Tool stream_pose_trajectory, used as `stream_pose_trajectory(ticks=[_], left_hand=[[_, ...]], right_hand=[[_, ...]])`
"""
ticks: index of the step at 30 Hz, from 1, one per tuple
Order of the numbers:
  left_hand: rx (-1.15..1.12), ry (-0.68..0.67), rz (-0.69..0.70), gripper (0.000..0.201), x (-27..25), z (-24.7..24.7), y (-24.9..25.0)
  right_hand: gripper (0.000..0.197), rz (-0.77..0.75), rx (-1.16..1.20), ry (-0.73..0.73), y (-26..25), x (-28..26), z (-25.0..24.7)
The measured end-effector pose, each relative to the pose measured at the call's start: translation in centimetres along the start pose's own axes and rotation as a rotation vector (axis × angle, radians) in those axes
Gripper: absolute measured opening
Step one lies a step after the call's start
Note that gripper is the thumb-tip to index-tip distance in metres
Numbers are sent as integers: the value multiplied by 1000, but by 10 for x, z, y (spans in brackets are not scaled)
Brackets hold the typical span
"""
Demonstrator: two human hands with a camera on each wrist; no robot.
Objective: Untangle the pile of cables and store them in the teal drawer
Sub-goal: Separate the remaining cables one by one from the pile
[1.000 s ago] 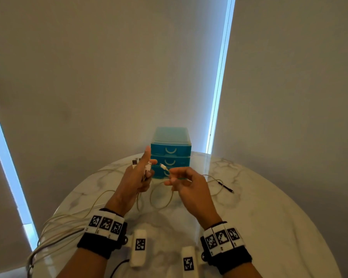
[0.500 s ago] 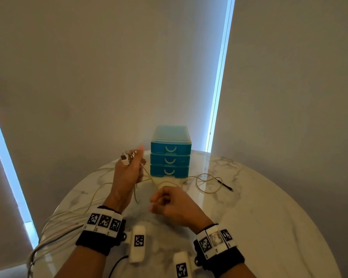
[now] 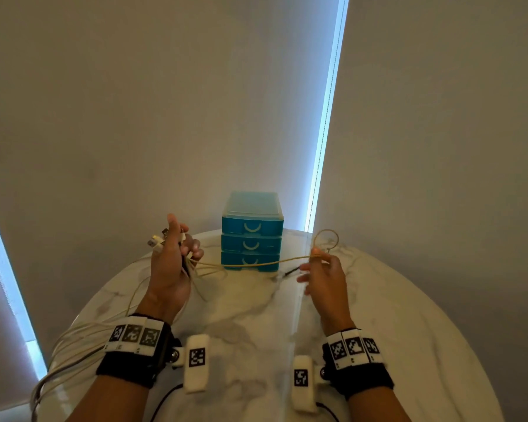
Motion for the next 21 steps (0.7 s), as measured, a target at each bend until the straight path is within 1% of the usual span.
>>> stream_pose_trajectory(ticks=[1,2,3,5,6,7,8,10,13,15,16,17,19,21], left_hand=[[-12,-5,-36,35,0,0,-3],[-26,-25,-75,36,0,1,-5],[-34,-60,-108,36,0,1,-5],[32,-135,-133,34,-2,3,-1],[99,-166,-136,32,-3,5,0],[176,-201,-139,31,-7,8,1],[263,-239,-145,32,-11,11,-1],[459,-328,-158,36,-22,20,-8],[781,-471,-180,47,-41,31,-26],[967,-566,-189,40,-53,36,-38],[1027,-601,-196,35,-57,38,-43],[1069,-621,-194,31,-60,40,-47],[1138,-616,-165,26,-61,44,-51],[1180,-584,-150,31,-59,45,-53]], right_hand=[[20,-20,115,-24,-5,-3,5],[28,-11,253,-55,-11,-5,10],[37,25,433,-95,-18,-7,13],[42,157,790,-169,-25,-9,12],[40,215,908,-188,-26,-9,11],[38,246,948,-190,-25,-9,9],[37,252,910,-180,-22,-9,9],[39,216,726,-189,-15,-14,18],[35,185,506,-302,-6,-30,44],[31,179,418,-369,-7,-39,54],[30,185,415,-379,-9,-40,56],[31,195,426,-382,-11,-40,57],[34,218,458,-387,-15,-40,56],[34,243,472,-402,-17,-39,55]])
Point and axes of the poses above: each hand's wrist, its own x-axis towards the middle knuckle, its own z-axis out of the palm, y = z × x, the point moved 6 cm from there along x, towards the middle knuckle, and after that the axes turned 5 degrees about y, right-handed, at the moved point
